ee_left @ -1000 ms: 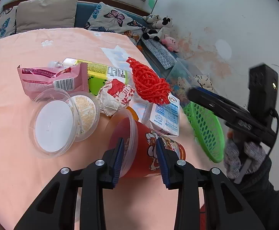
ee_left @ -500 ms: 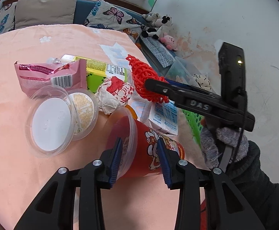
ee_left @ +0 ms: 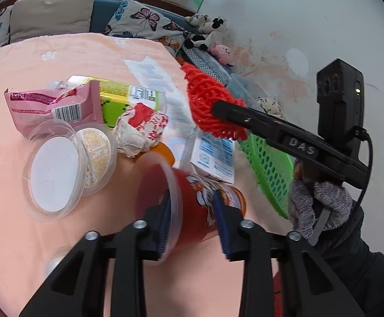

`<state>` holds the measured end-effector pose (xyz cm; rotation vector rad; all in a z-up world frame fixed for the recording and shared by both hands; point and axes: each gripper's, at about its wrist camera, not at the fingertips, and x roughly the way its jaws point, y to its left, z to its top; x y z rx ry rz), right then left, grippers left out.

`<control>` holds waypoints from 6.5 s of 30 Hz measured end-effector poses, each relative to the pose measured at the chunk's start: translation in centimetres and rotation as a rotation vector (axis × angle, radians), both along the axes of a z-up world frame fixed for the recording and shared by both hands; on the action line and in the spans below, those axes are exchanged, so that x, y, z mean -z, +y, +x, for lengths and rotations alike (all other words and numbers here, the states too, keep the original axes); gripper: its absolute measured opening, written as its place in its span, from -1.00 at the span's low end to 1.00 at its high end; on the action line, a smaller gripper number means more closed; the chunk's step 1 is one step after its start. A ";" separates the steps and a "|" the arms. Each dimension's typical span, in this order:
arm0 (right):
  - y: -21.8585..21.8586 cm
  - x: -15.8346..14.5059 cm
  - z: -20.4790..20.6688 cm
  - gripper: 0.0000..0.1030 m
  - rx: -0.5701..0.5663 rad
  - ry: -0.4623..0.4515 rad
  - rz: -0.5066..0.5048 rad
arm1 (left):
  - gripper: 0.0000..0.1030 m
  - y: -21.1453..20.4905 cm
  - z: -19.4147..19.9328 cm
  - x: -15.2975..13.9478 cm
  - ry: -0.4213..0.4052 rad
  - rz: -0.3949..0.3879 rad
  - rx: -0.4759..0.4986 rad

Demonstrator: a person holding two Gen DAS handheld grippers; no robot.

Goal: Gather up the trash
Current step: 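Grasp the red snack cup with the left gripper while the right gripper grasps the red mesh net, then drop the red mesh net and red snack cup into the green basket, then grasp the milk carton with the right gripper while the left gripper grasps the clear plastic lid, then drop the milk carton and clear lid into the green basket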

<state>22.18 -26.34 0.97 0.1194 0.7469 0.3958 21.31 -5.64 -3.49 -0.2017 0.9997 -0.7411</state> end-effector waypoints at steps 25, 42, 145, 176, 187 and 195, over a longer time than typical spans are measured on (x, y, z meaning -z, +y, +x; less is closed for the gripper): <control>-11.3 -2.3 -11.7 -0.14 0.255 -0.059 -0.008 | -0.89 -4.2 -5.7 -6.9 -0.112 -0.135 0.092; -20.9 2.1 -14.3 0.27 0.476 0.015 0.011 | -0.89 -14.9 -3.9 -8.0 -0.125 -0.115 0.196; -2.8 4.6 1.6 0.85 0.443 0.318 0.104 | 0.12 7.1 -6.2 3.9 -0.101 0.331 -0.312; -2.2 3.0 -0.9 0.49 0.354 0.277 0.109 | 0.12 6.0 -6.2 3.1 -0.104 0.279 -0.272; -4.1 -0.3 -6.8 0.47 0.343 0.130 0.144 | 0.11 4.9 -5.7 1.8 -0.102 0.214 -0.242; -7.0 -2.6 -10.1 0.47 0.398 0.034 0.158 | 0.12 3.8 -5.7 0.9 -0.105 0.193 -0.215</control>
